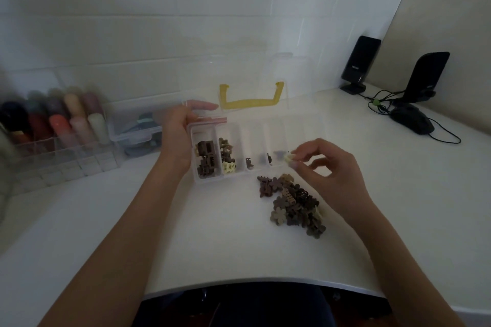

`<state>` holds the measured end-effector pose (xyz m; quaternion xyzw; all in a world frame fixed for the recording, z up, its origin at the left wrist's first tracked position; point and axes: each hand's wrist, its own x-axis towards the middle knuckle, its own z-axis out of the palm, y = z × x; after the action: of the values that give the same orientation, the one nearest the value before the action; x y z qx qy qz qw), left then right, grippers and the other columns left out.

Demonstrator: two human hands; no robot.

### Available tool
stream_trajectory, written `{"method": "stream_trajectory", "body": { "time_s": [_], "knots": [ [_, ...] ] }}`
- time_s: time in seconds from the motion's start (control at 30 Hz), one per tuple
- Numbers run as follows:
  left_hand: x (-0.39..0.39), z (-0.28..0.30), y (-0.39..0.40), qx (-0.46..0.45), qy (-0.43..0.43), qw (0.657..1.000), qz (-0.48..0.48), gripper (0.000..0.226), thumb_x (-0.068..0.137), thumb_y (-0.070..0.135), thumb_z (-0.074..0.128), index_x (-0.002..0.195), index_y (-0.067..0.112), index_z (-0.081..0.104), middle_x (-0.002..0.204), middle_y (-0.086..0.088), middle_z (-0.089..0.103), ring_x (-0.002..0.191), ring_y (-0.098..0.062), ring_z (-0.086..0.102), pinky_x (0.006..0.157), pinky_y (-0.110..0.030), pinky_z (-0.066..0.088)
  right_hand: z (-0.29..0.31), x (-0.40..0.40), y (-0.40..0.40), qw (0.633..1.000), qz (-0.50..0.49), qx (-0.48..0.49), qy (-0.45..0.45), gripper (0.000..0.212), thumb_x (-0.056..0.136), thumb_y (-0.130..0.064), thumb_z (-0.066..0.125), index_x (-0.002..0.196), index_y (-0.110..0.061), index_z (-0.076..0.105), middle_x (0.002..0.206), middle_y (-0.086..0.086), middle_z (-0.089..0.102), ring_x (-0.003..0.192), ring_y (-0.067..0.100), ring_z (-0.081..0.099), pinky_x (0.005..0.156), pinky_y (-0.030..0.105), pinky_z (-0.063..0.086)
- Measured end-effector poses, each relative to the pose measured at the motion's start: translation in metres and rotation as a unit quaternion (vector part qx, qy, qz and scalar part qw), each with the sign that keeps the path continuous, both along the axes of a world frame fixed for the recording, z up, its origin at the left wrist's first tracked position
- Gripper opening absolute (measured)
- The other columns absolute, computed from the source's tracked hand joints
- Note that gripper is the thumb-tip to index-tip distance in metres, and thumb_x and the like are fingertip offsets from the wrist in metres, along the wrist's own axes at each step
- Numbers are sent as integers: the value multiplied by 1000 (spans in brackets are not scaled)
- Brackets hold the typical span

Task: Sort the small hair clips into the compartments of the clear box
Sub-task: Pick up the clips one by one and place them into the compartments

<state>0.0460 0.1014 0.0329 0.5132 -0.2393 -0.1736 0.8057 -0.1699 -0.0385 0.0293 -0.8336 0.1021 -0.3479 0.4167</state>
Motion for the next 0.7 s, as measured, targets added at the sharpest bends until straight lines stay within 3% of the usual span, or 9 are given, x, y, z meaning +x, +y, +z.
{"method": "stream_trajectory", "body": {
  "time_s": [0.17,0.33,0.7],
  "knots": [
    [0,0,0,7,-1,1000,4,43,80,14,35,63,21,74,63,-5,69,66,-20,67,71,-34,50,27,35,19,985,31,-170,-5,15,80,-14,72,81,-22,60,95,-12,66,87,8,56,70,16,44],
    [2,-1,1,36,-28,999,26,37,70,22,39,64,23,75,84,-15,66,91,-35,59,90,-52,45,24,67,24,963,63,-262,25,7,81,-14,70,81,-18,63,93,-8,66,92,11,53,73,15,40],
    [2,-3,1,26,-33,999,11,38,71,21,38,68,22,76,73,-5,72,82,-28,64,90,-51,44,23,84,37,956,39,-282,-66,6,79,-11,71,79,-12,65,90,-3,63,88,17,54,77,28,44]
  ]
}}
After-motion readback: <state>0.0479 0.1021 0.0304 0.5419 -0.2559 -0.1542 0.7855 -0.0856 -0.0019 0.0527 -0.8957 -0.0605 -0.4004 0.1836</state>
